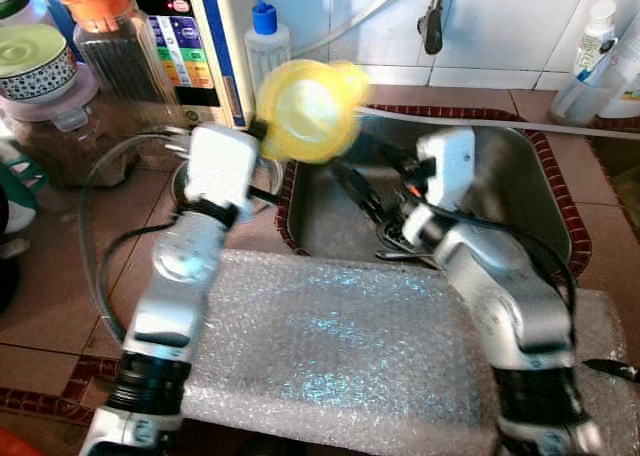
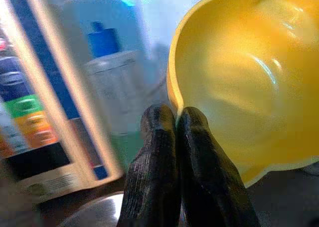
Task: Kitchen organization
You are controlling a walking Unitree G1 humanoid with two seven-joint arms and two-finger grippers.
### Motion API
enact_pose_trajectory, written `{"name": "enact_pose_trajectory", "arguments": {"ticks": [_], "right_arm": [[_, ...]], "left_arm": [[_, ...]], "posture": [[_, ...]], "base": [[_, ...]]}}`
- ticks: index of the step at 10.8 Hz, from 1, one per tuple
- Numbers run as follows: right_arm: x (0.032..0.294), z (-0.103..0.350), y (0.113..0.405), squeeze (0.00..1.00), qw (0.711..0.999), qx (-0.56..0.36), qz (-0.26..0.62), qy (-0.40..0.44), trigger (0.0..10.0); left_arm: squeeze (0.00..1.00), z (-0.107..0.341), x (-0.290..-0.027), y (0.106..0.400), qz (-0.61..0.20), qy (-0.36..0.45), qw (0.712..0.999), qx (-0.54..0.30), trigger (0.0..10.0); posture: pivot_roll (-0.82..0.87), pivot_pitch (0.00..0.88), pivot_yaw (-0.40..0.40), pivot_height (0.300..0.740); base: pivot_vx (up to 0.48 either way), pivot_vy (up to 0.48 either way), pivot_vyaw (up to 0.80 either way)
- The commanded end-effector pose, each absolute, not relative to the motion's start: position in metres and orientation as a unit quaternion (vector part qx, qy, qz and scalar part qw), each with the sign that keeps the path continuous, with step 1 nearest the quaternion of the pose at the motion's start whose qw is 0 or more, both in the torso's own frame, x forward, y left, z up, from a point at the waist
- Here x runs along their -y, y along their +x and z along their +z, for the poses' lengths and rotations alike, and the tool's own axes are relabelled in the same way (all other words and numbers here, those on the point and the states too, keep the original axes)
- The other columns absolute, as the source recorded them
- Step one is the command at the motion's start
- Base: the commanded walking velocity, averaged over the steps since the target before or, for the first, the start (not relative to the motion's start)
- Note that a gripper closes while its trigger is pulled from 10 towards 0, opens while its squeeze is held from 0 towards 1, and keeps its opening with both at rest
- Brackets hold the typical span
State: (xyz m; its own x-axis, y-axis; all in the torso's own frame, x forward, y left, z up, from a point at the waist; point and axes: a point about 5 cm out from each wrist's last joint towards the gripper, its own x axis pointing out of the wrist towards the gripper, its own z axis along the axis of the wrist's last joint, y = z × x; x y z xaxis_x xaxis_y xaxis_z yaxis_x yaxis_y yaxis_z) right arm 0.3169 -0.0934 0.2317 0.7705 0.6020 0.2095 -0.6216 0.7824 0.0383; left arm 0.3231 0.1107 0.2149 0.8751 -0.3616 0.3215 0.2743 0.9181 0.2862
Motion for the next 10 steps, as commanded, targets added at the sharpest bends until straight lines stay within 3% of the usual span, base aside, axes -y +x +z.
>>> {"name": "enact_pose_trajectory", "arguments": {"ticks": [1,4,5,6,10], "right_arm": [[0.093,0.233,0.318,0.00,0.939,0.096,0.325,0.053,10.0],[0.087,0.245,0.334,0.00,0.947,0.121,0.293,0.057,10.0],[0.090,0.246,0.338,0.00,0.952,0.121,0.274,0.060,3.7],[0.091,0.246,0.340,0.00,0.954,0.119,0.267,0.065,0.0],[0.091,0.249,0.343,0.00,0.957,0.125,0.252,0.071,0.0]], "left_arm": [[0.00,0.217,-0.109,0.320,-0.173,0.123,0.957,0.197,0.0],[0.00,0.219,-0.095,0.311,-0.206,0.109,0.949,0.211,0.0],[0.00,0.219,-0.095,0.310,-0.204,0.106,0.950,0.213,0.0],[0.00,0.219,-0.096,0.310,-0.204,0.104,0.949,0.216,0.0],[0.00,0.215,-0.101,0.316,-0.180,0.123,0.956,0.198,0.4]], "posture": [[-0.13,0.153,0.065,0.740],[-0.12,0.154,0.059,0.740],[-0.12,0.154,0.059,0.740],[-0.12,0.154,0.059,0.740],[-0.12,0.156,0.061,0.740]], "base": [[0.000,0.000,0.00],[0.000,0.000,0.00],[0.000,0.000,0.00],[0.000,0.000,0.00],[0.000,0.000,0.00]]}}
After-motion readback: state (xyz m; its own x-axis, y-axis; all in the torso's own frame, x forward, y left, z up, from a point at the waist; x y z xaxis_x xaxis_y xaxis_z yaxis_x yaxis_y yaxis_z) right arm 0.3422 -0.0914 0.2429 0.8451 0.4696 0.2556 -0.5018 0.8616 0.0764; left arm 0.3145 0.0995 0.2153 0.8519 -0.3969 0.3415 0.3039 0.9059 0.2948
